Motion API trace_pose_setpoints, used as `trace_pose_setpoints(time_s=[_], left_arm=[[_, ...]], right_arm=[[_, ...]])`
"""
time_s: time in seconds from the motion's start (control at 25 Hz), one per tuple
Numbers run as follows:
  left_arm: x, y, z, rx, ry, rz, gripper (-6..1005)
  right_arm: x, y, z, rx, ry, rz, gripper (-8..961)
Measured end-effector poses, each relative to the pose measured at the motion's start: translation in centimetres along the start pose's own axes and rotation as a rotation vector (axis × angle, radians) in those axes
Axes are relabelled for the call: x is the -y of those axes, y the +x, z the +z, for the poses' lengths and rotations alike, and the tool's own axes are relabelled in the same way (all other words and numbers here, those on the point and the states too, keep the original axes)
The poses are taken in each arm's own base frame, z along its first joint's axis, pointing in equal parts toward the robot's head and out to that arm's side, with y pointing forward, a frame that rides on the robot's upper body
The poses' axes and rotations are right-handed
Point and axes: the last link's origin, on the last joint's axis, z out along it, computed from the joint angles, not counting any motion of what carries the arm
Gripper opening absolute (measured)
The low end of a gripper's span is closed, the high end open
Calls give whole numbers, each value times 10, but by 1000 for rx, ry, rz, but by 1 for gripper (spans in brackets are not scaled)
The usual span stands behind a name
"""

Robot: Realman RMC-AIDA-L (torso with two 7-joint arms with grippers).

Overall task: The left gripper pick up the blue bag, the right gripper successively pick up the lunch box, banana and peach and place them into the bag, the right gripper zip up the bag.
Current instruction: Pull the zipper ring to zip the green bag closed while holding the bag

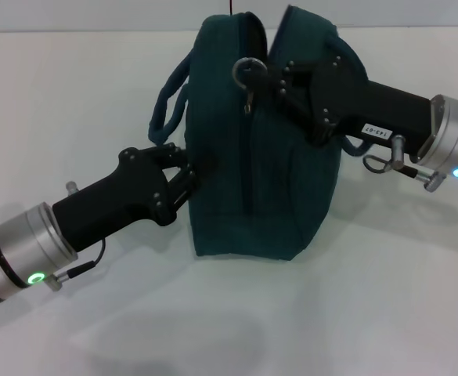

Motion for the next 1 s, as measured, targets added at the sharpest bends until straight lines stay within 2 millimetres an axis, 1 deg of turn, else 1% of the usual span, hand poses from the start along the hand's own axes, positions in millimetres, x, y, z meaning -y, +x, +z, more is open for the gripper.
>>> trace_pose_setpoints(time_s=[0.24, 0.48, 0.56, 1.0], left_arm=[[-2, -2, 1, 20, -22, 0, 170], [-7, -5, 3, 55, -69, 7, 101], [-8, -6, 5, 66, -88, 8, 58], [-21, -12, 14, 140, -214, 7, 64]], right_arm=[[1, -2, -3, 22, 16, 9, 16], [4, -5, -3, 46, 40, 24, 16], [6, -6, -3, 51, 50, 34, 17], [13, -8, -2, 47, 85, 28, 17]])
